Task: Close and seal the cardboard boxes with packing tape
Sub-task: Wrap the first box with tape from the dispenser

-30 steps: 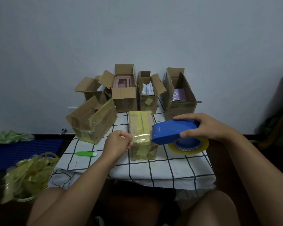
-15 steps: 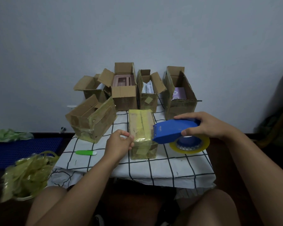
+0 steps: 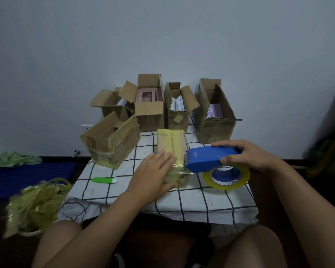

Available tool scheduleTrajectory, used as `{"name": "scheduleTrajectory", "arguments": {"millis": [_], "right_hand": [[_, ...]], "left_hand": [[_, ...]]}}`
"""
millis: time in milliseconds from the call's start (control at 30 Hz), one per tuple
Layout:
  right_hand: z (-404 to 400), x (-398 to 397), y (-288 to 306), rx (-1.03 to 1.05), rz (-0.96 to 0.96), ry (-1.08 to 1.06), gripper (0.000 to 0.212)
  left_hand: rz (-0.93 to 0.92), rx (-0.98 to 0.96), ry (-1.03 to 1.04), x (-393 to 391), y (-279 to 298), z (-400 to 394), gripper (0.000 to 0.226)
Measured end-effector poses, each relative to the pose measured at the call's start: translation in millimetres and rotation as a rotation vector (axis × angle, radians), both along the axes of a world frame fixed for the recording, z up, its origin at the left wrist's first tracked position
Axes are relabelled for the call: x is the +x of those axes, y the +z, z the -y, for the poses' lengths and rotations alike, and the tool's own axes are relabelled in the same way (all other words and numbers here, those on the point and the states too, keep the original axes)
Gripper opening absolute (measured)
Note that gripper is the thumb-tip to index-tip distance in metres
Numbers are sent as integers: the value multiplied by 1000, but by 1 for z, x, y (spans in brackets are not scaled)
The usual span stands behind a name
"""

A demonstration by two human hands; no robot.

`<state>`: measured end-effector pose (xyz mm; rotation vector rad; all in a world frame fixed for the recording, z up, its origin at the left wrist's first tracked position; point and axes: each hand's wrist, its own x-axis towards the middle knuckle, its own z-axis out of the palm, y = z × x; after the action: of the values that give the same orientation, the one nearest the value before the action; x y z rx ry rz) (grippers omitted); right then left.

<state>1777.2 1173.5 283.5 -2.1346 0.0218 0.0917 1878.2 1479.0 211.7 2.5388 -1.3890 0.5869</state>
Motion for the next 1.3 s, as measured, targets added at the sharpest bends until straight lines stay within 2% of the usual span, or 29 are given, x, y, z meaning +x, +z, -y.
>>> {"name": "scheduleTrajectory", "arguments": {"millis": [67,233,333,500,800,967,1300], "right_hand": [[-2,-2,-1,6,4,-9,50],[-12,1,2,-29,5,17,57],[-24,8,7,-82,-19,81,64],[-35,13,2,-102,-5,110,60],[-38,8,-6,-68,37,66,60],[-27,-2,-5,-76,50,82,59],[-7,-9,2,-121,8,106,61]], "left_hand": [[66,36,-30,5,-1,2,68],[121,-27,-98,22,3,-5,69],[110,-37,-51,29,3,-12,72],[122,-35,5,22,-12,-11,69],[102,-211,47,17,-17,-2,47],[171,-189,55,20,-15,1,34],[124,-162,72,20,-15,3,39]]}}
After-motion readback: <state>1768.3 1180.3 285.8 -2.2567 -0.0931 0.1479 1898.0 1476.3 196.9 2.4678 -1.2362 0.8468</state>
